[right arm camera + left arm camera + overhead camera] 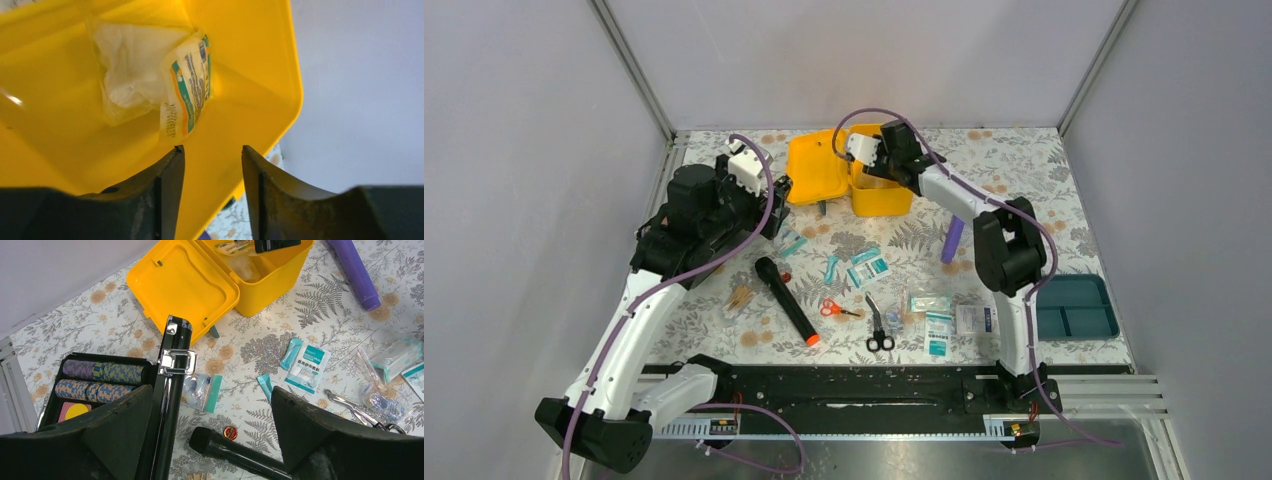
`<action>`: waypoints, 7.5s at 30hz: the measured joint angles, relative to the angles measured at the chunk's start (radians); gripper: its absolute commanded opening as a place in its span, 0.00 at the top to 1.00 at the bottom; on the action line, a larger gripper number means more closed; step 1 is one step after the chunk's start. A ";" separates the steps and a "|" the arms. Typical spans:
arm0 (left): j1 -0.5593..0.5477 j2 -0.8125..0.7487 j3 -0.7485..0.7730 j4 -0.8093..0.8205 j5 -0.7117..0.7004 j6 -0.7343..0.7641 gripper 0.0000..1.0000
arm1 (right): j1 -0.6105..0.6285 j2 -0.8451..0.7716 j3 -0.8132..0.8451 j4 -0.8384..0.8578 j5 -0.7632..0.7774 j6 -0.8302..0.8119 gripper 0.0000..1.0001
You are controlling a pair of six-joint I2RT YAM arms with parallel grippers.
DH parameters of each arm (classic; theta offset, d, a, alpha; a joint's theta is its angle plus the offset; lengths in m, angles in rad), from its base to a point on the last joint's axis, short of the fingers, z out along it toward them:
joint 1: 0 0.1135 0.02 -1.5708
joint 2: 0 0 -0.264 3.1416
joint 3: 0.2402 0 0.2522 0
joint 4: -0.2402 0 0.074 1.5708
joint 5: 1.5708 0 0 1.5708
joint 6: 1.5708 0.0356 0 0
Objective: Organize the medicine kit
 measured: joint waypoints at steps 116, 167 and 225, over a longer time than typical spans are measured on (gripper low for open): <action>-0.083 0.119 0.131 -0.347 0.066 0.203 0.01 | -0.019 0.181 0.307 -0.328 -0.100 1.428 0.40; -0.078 0.101 0.111 -0.167 0.074 0.039 0.02 | -0.111 -0.563 -0.234 -0.126 -0.796 0.961 0.31; -0.016 0.094 0.032 -0.208 0.231 0.056 0.01 | 0.021 -0.043 0.272 -0.114 0.045 0.863 1.00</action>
